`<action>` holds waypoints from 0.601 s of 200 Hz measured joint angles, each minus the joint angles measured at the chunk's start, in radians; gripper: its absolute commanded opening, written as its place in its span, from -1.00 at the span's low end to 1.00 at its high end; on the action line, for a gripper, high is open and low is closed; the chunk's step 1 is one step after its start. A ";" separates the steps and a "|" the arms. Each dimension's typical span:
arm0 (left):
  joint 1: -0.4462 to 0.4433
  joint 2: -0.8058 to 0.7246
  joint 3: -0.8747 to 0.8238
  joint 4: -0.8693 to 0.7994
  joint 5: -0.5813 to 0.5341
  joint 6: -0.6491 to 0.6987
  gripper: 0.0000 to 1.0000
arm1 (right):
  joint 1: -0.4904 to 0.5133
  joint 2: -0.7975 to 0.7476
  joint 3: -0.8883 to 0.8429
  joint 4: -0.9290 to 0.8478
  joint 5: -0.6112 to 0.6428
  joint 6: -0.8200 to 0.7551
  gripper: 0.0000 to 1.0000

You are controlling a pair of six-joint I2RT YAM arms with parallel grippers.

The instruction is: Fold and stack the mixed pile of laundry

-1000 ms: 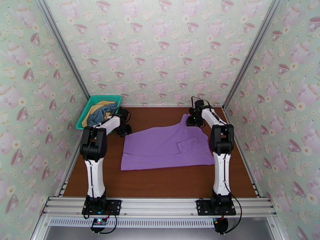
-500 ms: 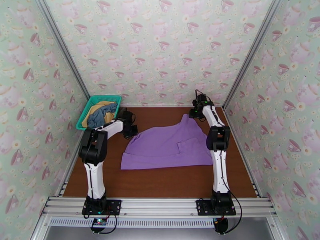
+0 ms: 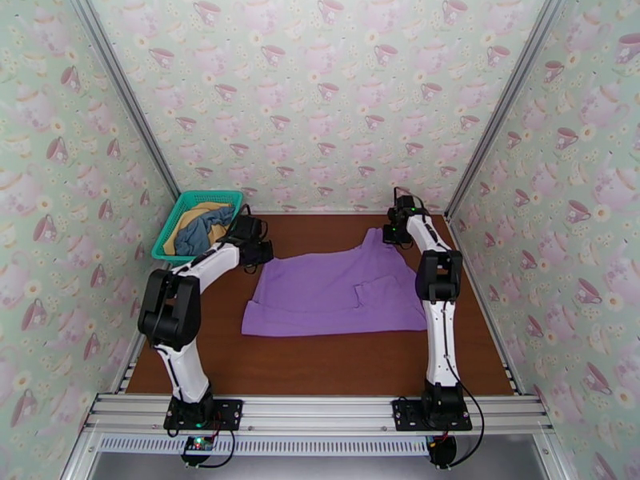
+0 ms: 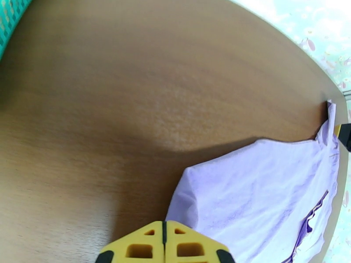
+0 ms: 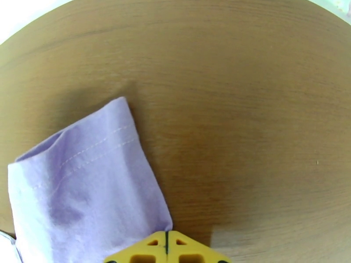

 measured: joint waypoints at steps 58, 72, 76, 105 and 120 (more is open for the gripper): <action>0.000 -0.016 -0.038 0.006 -0.074 0.023 -1.00 | 0.001 -0.224 -0.268 0.033 -0.004 -0.004 -1.00; 0.000 -0.022 -0.058 0.006 -0.093 0.026 -1.00 | 0.001 -0.299 -0.340 0.058 -0.008 -0.004 -1.00; 0.000 -0.024 -0.063 0.006 -0.099 0.026 -1.00 | 0.001 -0.317 -0.355 0.062 -0.008 -0.004 -1.00; 0.000 -0.045 -0.097 0.006 -0.132 0.027 -1.00 | 0.001 -0.439 -0.473 0.114 -0.015 -0.003 -1.00; -0.002 -0.063 -0.114 0.007 -0.151 0.030 -1.00 | 0.001 -0.488 -0.540 0.139 -0.015 -0.003 -1.00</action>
